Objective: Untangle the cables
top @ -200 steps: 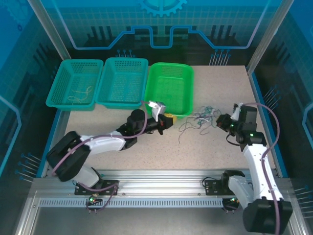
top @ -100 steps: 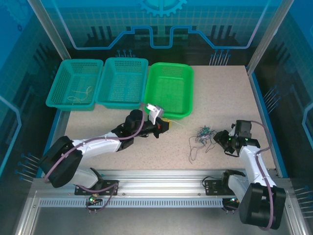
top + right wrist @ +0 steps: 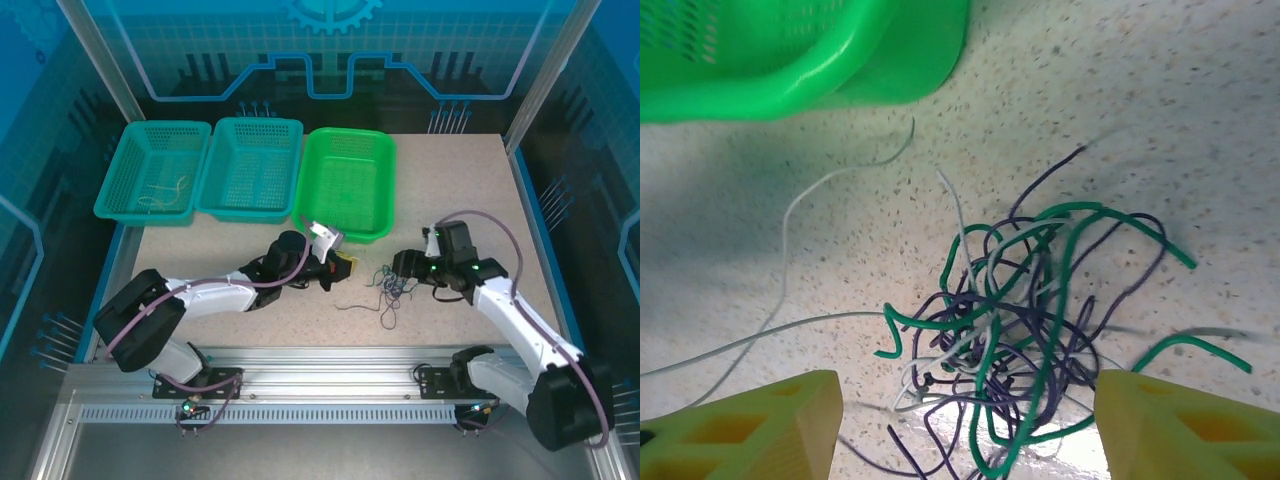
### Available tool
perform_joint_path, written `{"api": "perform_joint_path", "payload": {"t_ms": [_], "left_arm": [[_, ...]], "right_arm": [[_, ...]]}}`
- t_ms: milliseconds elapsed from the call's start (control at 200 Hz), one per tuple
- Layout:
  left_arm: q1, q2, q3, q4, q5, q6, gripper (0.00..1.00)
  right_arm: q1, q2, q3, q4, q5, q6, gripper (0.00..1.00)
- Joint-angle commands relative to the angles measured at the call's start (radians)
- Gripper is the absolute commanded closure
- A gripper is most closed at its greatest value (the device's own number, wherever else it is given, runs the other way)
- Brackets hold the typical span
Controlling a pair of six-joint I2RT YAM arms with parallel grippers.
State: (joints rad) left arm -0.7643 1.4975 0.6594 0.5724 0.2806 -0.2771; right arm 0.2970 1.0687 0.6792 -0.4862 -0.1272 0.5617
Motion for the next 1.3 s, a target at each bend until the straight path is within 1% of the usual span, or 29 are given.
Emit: {"api": "perform_joint_path", "payload": {"t_ms": [0, 100, 160, 240, 305, 365, 405, 450, 480, 520, 525, 620, 740, 835, 930, 976, 1036, 1096, 1156, 1231, 1296], "left_arm": [[-0.008, -0.032, -0.014, -0.003, -0.026, 0.041, 1.00], [-0.007, -0.040, -0.018, -0.002, -0.032, 0.044, 1.00], [-0.009, -0.048, -0.020, -0.004, -0.034, 0.045, 1.00], [-0.009, -0.067, -0.024, -0.010, -0.041, 0.053, 1.00], [-0.009, -0.093, -0.028, -0.027, -0.060, 0.066, 1.00], [-0.007, -0.129, -0.032, -0.057, -0.093, 0.082, 1.00], [-0.007, -0.158, -0.029, -0.096, -0.118, 0.100, 1.00], [-0.008, -0.198, -0.015, -0.172, -0.145, 0.130, 1.00], [-0.008, -0.223, -0.003, -0.229, -0.170, 0.151, 1.00], [-0.006, -0.259, 0.007, -0.299, -0.216, 0.171, 1.00], [-0.006, -0.263, 0.008, -0.306, -0.221, 0.173, 1.00], [0.018, -0.357, 0.003, -0.440, -0.326, 0.175, 1.00], [0.085, -0.474, -0.020, -0.581, -0.423, 0.109, 1.00], [0.138, -0.541, -0.039, -0.670, -0.474, 0.066, 1.00], [0.177, -0.583, -0.062, -0.714, -0.497, 0.026, 1.00], [0.184, -0.592, -0.077, -0.711, -0.493, 0.012, 1.00], [0.183, -0.588, -0.089, -0.681, -0.450, 0.005, 1.00], [0.182, -0.562, -0.110, -0.605, -0.347, 0.012, 1.00], [0.173, -0.527, -0.130, -0.498, -0.225, 0.026, 1.00], [0.130, -0.483, -0.133, -0.371, -0.116, 0.072, 1.00], [0.077, -0.439, -0.113, -0.289, -0.062, 0.126, 0.88]], "right_arm": [[0.111, 0.085, 0.092, -0.035, 0.169, 0.033, 0.33], [0.190, 0.167, 0.126, -0.054, 0.308, 0.048, 0.32], [0.218, 0.215, 0.127, -0.049, 0.381, 0.043, 0.31], [0.223, 0.299, 0.139, -0.055, 0.408, 0.034, 0.32], [0.223, 0.359, 0.152, -0.068, 0.421, 0.033, 0.36], [0.219, 0.398, 0.162, -0.083, 0.430, 0.036, 0.45], [0.213, 0.408, 0.163, -0.092, 0.445, 0.039, 0.54], [0.195, 0.406, 0.154, -0.095, 0.460, 0.040, 0.68], [0.177, 0.395, 0.145, -0.094, 0.467, 0.040, 0.82], [0.138, 0.375, 0.124, -0.089, 0.469, 0.043, 1.00], [0.130, 0.373, 0.122, -0.088, 0.467, 0.043, 1.00], [-0.015, 0.296, 0.055, -0.057, 0.426, 0.046, 1.00], [-0.259, 0.189, -0.045, 0.016, 0.341, 0.067, 1.00], [-0.459, 0.155, -0.102, 0.062, 0.243, 0.097, 1.00], [-0.616, 0.150, -0.142, 0.113, 0.128, 0.116, 1.00], [-0.648, 0.158, -0.143, 0.123, 0.091, 0.112, 1.00], [-0.639, 0.167, -0.131, 0.130, 0.045, 0.090, 1.00], [-0.590, 0.180, -0.116, 0.139, -0.003, 0.072, 1.00], [-0.518, 0.181, -0.096, 0.146, -0.033, 0.033, 1.00], [-0.436, 0.169, -0.057, 0.111, -0.027, 0.006, 1.00], [-0.378, 0.142, -0.033, 0.108, -0.055, -0.020, 1.00]]}}
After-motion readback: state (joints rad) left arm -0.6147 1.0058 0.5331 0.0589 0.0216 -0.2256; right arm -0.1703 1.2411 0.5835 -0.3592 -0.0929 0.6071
